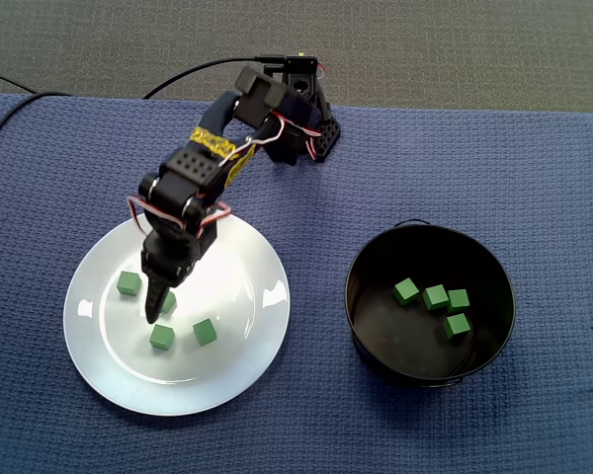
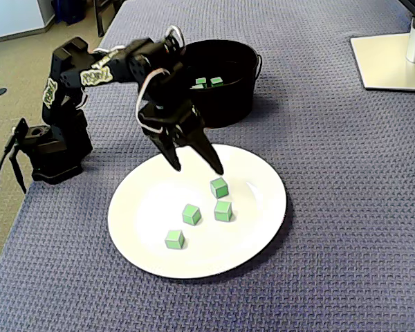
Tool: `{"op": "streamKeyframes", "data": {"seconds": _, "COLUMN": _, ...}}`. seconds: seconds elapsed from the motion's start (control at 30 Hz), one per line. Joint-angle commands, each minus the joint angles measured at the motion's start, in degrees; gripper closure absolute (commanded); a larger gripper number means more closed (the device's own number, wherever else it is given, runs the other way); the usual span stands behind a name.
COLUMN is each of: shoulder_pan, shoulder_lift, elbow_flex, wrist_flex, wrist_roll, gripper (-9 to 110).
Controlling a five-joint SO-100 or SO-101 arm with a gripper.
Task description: Pick up the items on the white plate and put them in the black container.
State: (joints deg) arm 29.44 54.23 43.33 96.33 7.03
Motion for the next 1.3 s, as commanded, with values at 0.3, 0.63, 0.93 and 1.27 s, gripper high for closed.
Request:
{"op": "streamKeyframes", "data": {"seconds": 0.3, "shoulder_pan": 3.4, "shoulder_lift": -6.9, "elbow_flex": -2.2, "wrist_flex": 2.2, "wrist_roll": -3.3, "gripper": 66}}
{"op": "streamKeyframes", "data": {"seconds": 0.63, "shoulder_pan": 5.4, "shoulder_lift": -10.3, "elbow_flex": -3.4, "wrist_flex": -1.1, "wrist_roll": -7.1, "gripper": 69}}
{"op": "streamKeyframes", "data": {"seconds": 0.93, "shoulder_pan": 4.8, "shoulder_lift": -11.8, "elbow_flex": -1.6, "wrist_flex": -3.3, "wrist_roll": -7.2, "gripper": 79}}
{"op": "streamKeyframes", "data": {"seconds": 1.27, "shoulder_pan": 5.0, "shoulder_lift": -12.6, "elbow_flex": -0.9, "wrist_flex": -5.2, "wrist_roll": -7.6, "gripper": 88}}
